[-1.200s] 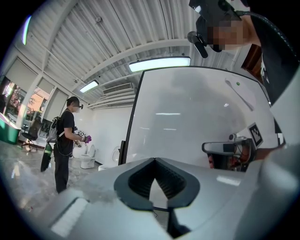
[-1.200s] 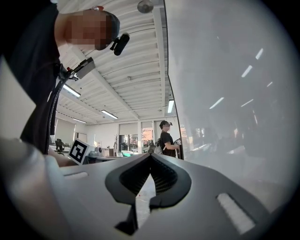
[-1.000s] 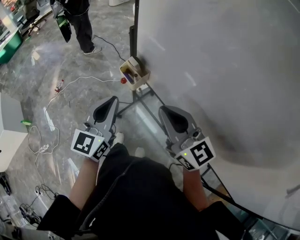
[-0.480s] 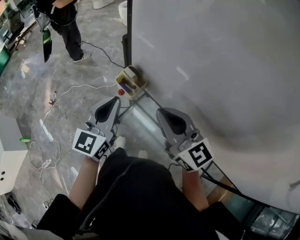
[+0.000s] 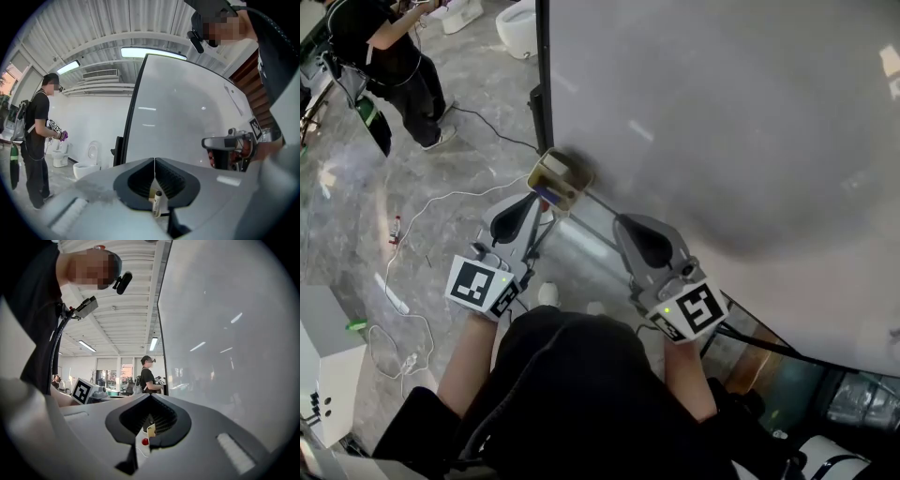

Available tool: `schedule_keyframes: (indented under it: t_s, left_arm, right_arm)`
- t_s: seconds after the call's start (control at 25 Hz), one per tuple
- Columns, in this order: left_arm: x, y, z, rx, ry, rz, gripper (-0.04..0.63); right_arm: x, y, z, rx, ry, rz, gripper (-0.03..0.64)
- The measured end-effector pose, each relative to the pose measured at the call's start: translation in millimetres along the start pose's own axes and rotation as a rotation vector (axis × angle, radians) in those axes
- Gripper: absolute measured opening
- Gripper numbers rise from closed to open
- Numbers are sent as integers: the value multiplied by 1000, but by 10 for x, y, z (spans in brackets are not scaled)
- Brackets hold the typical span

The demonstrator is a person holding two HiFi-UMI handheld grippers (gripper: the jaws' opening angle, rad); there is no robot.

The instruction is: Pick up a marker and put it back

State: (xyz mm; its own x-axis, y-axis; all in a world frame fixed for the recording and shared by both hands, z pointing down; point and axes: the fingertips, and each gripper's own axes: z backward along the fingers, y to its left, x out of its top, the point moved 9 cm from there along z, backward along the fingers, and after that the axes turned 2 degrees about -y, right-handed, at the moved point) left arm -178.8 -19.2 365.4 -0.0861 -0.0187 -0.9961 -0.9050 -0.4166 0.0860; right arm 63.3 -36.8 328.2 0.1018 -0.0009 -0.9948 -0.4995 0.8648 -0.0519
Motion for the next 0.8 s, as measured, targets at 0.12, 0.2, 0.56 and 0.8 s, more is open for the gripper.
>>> schedule_keyframes:
  t_s: [0.12, 0.2, 0.56, 0.8]
  left_arm:
    - [-23, 117, -43, -46, 17, 6, 12]
    - [-41, 171, -63, -83, 30, 10, 20]
    - [-56, 295, -105, -225, 28, 26, 38]
    - [-109, 352, -157, -265, 48, -6, 41]
  right_arm:
    - [-9, 55, -52, -51, 4, 3, 9]
    - [-4, 104, -70, -88, 8, 6, 9]
    - [27, 288, -107, -203, 12, 20, 9]
    - [-50, 334, -167, -217, 2, 9, 9]
